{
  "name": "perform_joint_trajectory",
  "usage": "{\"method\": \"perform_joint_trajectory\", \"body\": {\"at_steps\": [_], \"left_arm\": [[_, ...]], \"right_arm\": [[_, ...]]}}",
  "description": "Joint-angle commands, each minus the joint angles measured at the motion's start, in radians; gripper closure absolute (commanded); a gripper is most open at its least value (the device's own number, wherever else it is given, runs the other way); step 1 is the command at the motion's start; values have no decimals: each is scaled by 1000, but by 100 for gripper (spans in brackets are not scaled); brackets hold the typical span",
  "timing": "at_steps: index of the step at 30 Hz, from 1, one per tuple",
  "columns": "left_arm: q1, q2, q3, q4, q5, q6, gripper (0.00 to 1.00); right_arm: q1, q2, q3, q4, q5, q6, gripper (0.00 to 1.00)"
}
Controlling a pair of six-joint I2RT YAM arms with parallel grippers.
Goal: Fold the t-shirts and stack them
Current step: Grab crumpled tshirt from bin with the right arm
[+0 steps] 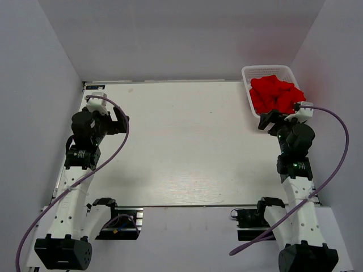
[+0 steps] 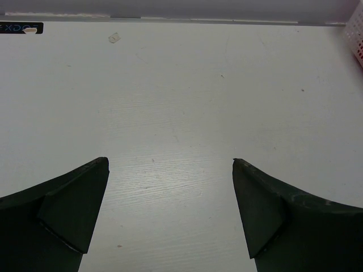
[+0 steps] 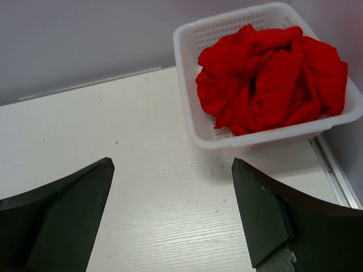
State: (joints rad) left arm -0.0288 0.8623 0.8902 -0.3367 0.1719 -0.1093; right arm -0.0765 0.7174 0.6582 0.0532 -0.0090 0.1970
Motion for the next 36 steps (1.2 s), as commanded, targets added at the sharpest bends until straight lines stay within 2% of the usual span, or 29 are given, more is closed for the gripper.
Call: {"method": "perform_joint_trajectory", "body": {"at_steps": [1,9,11,14,16,20,22,23,25,26,28,33,36], "left_arm": [[-5,-19,-8,4,-32,-10,0],[-5,-29,-28,13,-32,0,0],[-5,-29,-40,13,-32,23,0],[-5,-29,-51,13,-32,33,0],[-5,-20,-51,13,-32,33,0],[-5,3,-40,13,-32,42,0],[-5,14,-40,13,-32,42,0],[-5,24,-40,13,-32,42,0],[-5,24,-40,13,-43,42,0],[-5,33,-40,13,-43,42,0],[-5,34,-40,13,-52,42,0],[-5,63,-31,13,-61,51,0],[-5,63,-31,13,-61,51,0]], "right_arm": [[6,37,53,7,41,1,10],[3,194,205,-36,115,5,10],[4,276,237,-24,130,7,10],[3,411,407,-52,181,3,10],[3,521,512,-131,247,-11,10],[0,652,693,-134,316,-37,10],[-3,749,826,-193,337,-45,10],[-3,840,856,-238,342,-53,10],[-5,899,956,-263,345,-90,10],[-5,984,984,-317,354,-91,10],[-12,1034,1087,-349,357,-82,10],[-42,1256,1250,-499,357,-70,10],[-46,1306,1288,-498,354,-91,10]]}}
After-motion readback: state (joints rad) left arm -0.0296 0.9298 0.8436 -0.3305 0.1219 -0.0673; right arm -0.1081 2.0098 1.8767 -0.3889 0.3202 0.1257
